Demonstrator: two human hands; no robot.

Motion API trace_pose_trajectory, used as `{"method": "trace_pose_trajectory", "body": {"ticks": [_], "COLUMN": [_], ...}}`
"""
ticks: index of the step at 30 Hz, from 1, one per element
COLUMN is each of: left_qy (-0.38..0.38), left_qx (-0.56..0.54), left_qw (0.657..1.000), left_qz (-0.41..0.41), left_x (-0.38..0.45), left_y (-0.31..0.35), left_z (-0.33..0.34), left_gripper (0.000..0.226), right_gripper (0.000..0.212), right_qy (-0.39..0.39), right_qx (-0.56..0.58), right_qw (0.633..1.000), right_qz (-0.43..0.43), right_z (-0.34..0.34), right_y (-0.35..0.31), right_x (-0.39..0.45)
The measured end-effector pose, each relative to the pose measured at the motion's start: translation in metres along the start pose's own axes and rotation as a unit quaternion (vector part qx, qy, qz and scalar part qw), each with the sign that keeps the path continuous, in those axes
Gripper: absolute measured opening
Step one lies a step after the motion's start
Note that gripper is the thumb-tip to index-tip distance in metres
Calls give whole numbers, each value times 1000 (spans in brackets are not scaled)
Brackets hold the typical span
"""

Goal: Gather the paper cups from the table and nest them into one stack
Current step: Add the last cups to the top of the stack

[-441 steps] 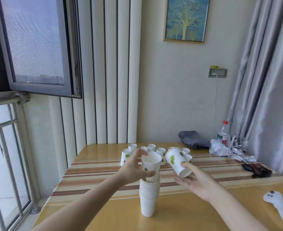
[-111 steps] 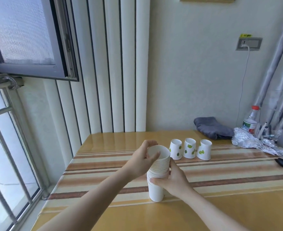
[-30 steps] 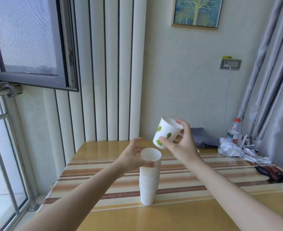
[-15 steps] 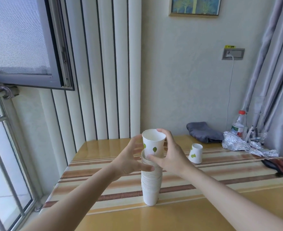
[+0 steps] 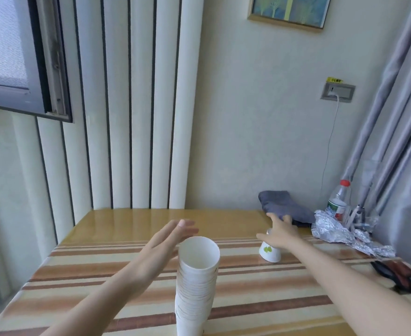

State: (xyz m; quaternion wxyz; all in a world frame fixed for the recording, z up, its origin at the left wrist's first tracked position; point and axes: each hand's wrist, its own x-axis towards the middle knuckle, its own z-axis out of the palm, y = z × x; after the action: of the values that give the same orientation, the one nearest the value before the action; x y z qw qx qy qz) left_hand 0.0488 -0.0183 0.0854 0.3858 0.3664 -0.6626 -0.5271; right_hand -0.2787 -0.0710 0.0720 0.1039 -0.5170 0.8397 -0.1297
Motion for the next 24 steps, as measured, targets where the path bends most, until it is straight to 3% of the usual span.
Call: {"method": "trace_pose_trajectory", "body": {"ticks": [6,11,14,16,17,19,22,24], "left_qy": [72,83,80,74,69,57,46,41], "left_qx": [-69,-59,-63,-54,-43,-13,13,3], "left_qw": [995,993,993,994,995,997,999,999], "left_qz": [-22,-51,-58,-62,-61,-49,-14,11], "left_x": [30,39,41,40,39,35,28,20], "left_y": [-19,-33,-30,-19,-12,8,47,72], "left_z": [-24,-37,-35,-33,-32,-30,-27,-23], "left_gripper": [46,46,43,40,39,37,41,44], "right_gripper": [82,49,55,53,51,53,53,47], "right_qy": [-30,3,32,21,0,-50,-118,-150], "right_qx": [-74,-86,-27,113,223,424,549,576], "right_qw": [996,995,998,993,975,904,824,794], "right_qz": [42,53,42,24,18,-4,-76,-124], "right_z": [36,43,26,6,-5,-32,-70,-83], "right_y": [15,23,11,-13,-26,-54,-85,-98], "right_x": [57,63,52,36,24,-8,-63,-99]}}
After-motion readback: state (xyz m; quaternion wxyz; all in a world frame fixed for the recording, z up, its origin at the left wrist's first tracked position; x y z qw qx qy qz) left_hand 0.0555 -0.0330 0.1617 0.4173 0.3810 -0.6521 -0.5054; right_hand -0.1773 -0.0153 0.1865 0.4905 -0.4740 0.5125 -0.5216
